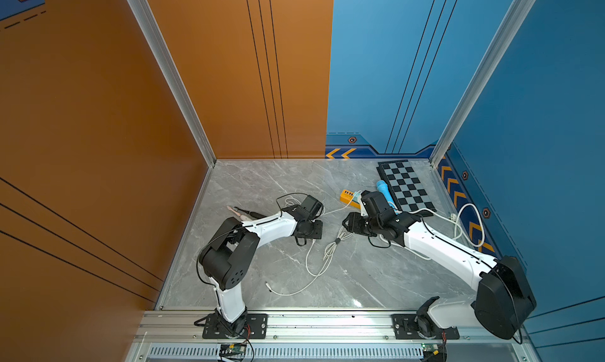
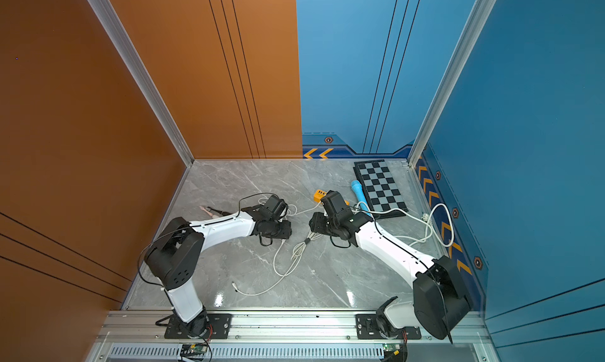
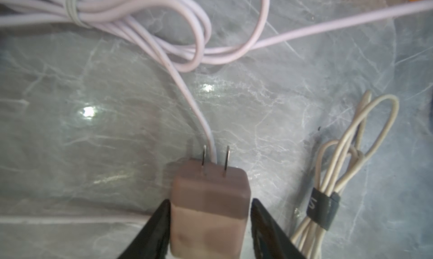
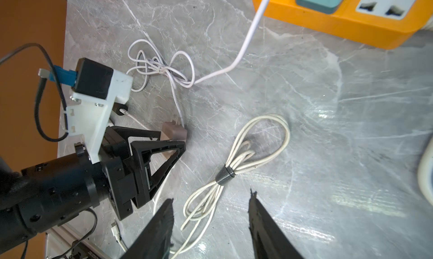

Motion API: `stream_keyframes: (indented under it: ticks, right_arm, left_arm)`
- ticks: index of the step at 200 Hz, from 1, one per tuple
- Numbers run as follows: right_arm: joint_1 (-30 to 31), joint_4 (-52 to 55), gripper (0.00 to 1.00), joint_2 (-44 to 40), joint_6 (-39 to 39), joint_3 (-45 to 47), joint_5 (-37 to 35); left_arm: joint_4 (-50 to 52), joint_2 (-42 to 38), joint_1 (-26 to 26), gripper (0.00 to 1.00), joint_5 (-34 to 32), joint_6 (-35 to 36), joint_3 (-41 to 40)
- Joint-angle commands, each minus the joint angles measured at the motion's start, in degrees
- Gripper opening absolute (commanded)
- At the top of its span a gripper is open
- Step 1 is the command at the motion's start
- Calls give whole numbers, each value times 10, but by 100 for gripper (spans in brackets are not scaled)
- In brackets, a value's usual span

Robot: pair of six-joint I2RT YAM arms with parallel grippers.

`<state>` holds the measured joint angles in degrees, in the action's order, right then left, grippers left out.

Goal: Charge the electric toothbrush
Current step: Place the plug at the center of the board, then pick up the charging cable from the center of the board.

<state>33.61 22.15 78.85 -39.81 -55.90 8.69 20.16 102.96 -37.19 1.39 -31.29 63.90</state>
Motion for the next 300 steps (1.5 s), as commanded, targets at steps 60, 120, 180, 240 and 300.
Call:
stream_keyframes:
  ticks: [60,120,180,240,300]
  right_arm:
    - [-11,42,55,8,81,-58,-5]
    - [-11,40,55,58,120,-94,56]
    - [-11,39,55,52,122,-93,68]
    - [-9,43,56,38,109,-89,63]
    - [-6,48,56,37,97,-101,59]
  left_arm:
    - [303,-200,30,57,-163,-176,-102]
    - [390,-332,14,46,-62,-438,-259]
    - [347,-307,38,35,-94,-386,-253]
    - [239,-253,53,33,-65,-339,-283]
    - [232,-266,70,6,-80,-330,-326]
